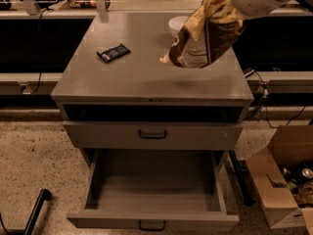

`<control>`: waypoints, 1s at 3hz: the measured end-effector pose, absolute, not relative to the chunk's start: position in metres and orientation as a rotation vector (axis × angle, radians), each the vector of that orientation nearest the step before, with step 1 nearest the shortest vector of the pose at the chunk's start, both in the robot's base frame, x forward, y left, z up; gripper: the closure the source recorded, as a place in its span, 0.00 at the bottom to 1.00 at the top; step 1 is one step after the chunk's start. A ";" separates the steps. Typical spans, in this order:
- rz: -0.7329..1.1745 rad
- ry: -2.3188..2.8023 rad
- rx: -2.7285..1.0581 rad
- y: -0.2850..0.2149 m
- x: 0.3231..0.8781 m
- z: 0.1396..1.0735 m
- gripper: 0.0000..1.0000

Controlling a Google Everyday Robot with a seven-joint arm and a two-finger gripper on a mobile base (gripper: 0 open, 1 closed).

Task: Pick brown chip bag from middle drawer and place on counter

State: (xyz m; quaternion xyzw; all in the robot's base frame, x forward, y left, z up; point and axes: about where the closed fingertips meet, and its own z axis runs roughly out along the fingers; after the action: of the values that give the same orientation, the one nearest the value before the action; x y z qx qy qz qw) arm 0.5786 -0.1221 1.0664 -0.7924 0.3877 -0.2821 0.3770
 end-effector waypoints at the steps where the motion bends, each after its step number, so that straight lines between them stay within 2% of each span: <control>1: -0.750 0.917 -2.007 -0.098 0.618 1.037 0.36; 2: -0.791 0.876 -1.963 -0.079 0.658 1.005 0.12; 3: -0.790 0.901 -1.935 -0.068 0.692 0.980 0.00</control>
Offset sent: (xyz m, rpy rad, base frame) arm 0.1337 0.0625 -0.0970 0.0487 -0.2145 0.0429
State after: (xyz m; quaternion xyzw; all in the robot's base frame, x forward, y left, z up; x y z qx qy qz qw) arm 0.6917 -0.0680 0.9802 -0.7718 0.3593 -0.3152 0.4193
